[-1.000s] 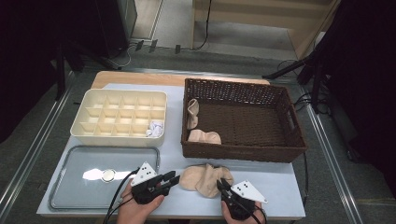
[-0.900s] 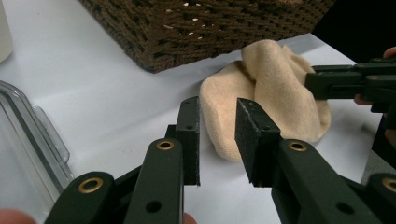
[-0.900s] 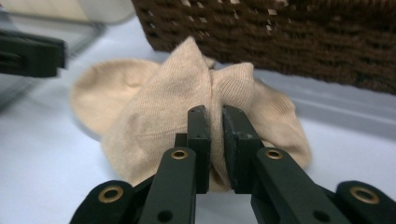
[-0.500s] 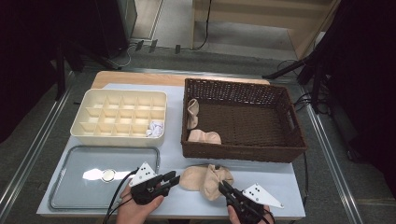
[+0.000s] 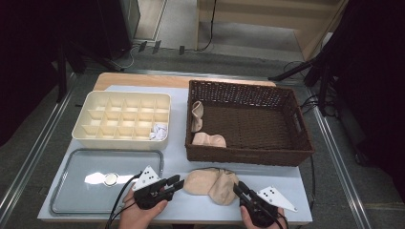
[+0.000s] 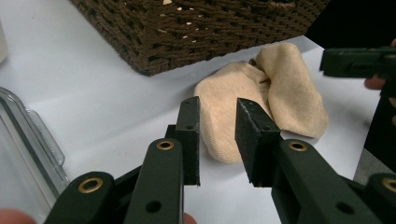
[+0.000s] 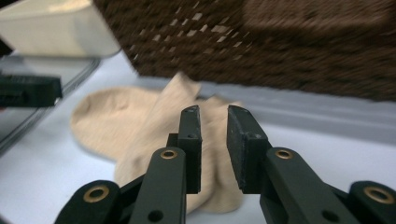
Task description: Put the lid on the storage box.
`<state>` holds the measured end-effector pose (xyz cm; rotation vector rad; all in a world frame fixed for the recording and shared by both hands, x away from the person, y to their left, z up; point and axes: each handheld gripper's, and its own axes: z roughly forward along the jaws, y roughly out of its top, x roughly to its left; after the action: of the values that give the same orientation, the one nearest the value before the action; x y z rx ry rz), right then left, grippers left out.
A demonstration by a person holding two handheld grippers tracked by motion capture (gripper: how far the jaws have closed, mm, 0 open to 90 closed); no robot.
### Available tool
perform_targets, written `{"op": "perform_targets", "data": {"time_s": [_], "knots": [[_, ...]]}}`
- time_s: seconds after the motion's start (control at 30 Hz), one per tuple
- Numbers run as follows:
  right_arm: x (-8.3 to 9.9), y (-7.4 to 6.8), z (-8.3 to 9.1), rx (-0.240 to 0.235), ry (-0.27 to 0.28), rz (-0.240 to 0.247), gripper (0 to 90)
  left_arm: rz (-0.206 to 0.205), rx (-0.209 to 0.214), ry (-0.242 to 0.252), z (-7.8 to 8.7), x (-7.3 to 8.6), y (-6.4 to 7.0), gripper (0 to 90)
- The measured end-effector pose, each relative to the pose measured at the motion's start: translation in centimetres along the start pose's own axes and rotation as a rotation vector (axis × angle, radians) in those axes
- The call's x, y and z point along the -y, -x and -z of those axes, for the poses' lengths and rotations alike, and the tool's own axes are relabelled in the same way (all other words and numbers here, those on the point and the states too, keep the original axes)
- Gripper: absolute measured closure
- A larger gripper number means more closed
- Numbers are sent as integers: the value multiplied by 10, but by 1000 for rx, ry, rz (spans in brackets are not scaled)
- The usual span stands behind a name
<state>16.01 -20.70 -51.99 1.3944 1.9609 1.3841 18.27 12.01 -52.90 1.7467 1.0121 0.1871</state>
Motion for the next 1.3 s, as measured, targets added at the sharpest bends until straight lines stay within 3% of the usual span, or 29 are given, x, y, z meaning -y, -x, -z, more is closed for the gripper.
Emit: {"op": "perform_targets", "data": {"time_s": [0.1, 0.2, 0.23, 0.27, 0.33, 0.53, 0.73, 0.87, 0.9, 0.93, 1.03, 1.07, 1.1, 1.17, 1.2, 1.23, 1.27, 1.3], "knots": [[3, -2, -8, -5, -48, 13, 734, 0, 3, 1, 0, 0, 2, 723], [5, -3, -12, -1, -78, 18, 791, -3, 9, 5, 0, 0, 2, 722], [4, -5, -11, -25, -81, 18, 875, -3, 9, 9, 1, 0, 3, 715], [4, -5, -11, -25, -81, 18, 875, -4, 13, 13, 1, -1, 4, 715], [0, -13, -10, -74, -62, 17, 900, -4, 23, 26, 3, -2, 6, 706], [-13, -36, -11, -147, -34, 45, 900, -12, 72, 43, 4, -4, 11, 686], [-26, -58, -8, -212, -14, 90, 900, -7, 73, 57, 7, -5, 10, 681], [-28, -64, -8, -249, -13, 113, 899, 2, 69, 63, 9, -5, 8, 677], [-27, -65, -11, -255, 13, 126, 824, 4, 71, 62, 8, -5, 7, 672], [-27, -63, -13, -245, 35, 130, 759, 4, 71, 62, 8, -5, 7, 670], [-26, -56, -14, -220, 62, 113, 732, 4, 70, 60, 6, -4, 8, 664], [-25, -47, -11, -171, 83, 99, 730, 3, 69, 62, 5, -4, 8, 655], [-25, -42, -10, -156, 89, 89, 733, 3, 69, 62, 5, -4, 8, 653], [-21, -28, -6, -111, 83, 55, 742, 3, 75, 63, 3, -3, 10, 650], [-21, -28, -6, -111, 83, 55, 742, 3, 75, 63, 3, -3, 10, 650], [-15, -17, -3, -70, 55, 39, 776, 1, 75, 60, 3, -3, 11, 651], [-15, -17, -3, -70, 55, 39, 776, 1, 75, 60, 3, -3, 11, 652], [-8, -11, 0, -60, 20, 22, 828, -5, 72, 57, 3, -3, 11, 655]]}}
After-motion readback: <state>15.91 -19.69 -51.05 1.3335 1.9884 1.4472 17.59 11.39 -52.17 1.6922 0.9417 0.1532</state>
